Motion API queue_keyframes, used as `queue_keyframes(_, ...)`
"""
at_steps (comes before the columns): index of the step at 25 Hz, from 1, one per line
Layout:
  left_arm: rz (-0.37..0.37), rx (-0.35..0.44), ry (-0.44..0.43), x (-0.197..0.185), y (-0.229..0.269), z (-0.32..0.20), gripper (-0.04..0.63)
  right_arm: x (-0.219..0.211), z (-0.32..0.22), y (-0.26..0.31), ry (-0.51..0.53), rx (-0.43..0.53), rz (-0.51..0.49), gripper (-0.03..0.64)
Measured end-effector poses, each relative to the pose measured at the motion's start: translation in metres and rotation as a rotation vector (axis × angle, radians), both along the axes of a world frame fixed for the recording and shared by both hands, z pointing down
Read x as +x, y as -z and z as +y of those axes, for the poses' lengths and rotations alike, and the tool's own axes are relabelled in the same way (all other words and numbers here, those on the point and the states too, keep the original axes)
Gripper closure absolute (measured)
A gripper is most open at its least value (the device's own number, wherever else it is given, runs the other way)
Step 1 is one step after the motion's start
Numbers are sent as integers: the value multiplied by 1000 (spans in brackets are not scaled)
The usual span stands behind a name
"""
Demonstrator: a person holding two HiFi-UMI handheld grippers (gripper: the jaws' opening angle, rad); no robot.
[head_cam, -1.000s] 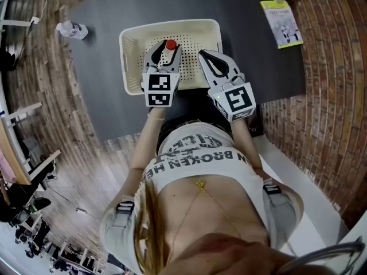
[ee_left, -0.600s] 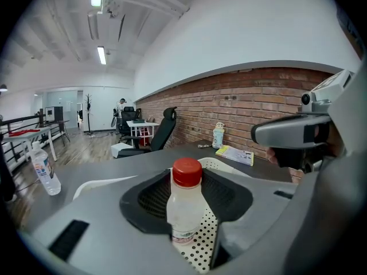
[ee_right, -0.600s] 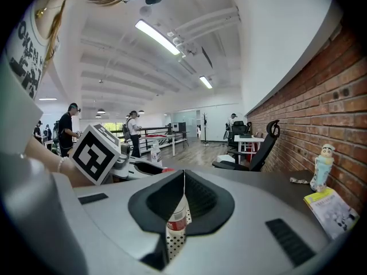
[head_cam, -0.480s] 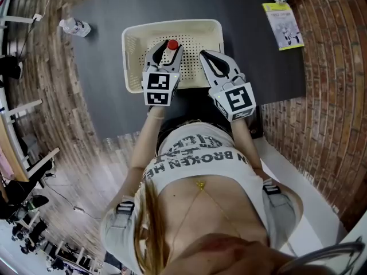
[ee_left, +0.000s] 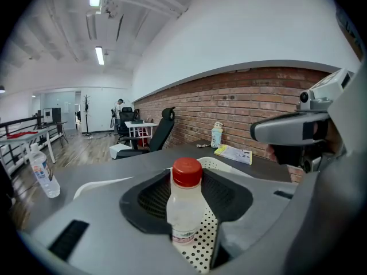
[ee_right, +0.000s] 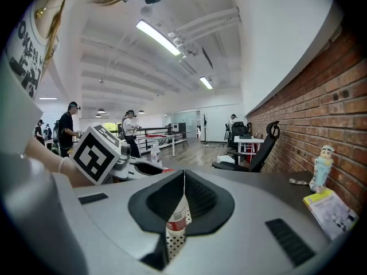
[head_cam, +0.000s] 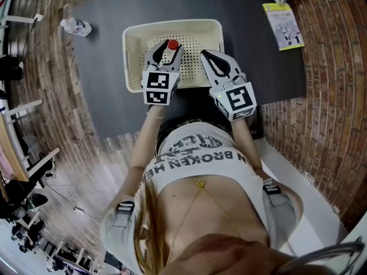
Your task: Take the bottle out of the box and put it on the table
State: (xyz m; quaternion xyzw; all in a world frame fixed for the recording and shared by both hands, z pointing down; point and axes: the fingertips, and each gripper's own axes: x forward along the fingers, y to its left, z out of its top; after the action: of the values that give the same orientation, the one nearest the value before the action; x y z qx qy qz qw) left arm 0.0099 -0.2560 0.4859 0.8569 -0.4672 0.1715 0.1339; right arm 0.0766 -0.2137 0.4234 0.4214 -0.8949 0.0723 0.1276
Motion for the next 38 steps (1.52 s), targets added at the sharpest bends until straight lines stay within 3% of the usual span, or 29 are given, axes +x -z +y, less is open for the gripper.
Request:
queue_keyframes(12, -28, 16, -52, -5, 8, 4, 437, -1, 8, 10, 12, 26, -5, 607)
queue_keyframes(23, 12, 77, -35, -18, 76, 20, 437, 3, 25, 20, 23, 56, -16, 607)
queue_keyframes(31, 0, 107, -47, -27, 134, 39, 439, 4, 35, 25, 62, 71, -15, 607)
queue_keyframes(38, 1, 144, -51, -34, 155, 53, 439, 3, 37, 30, 94, 66, -42, 607)
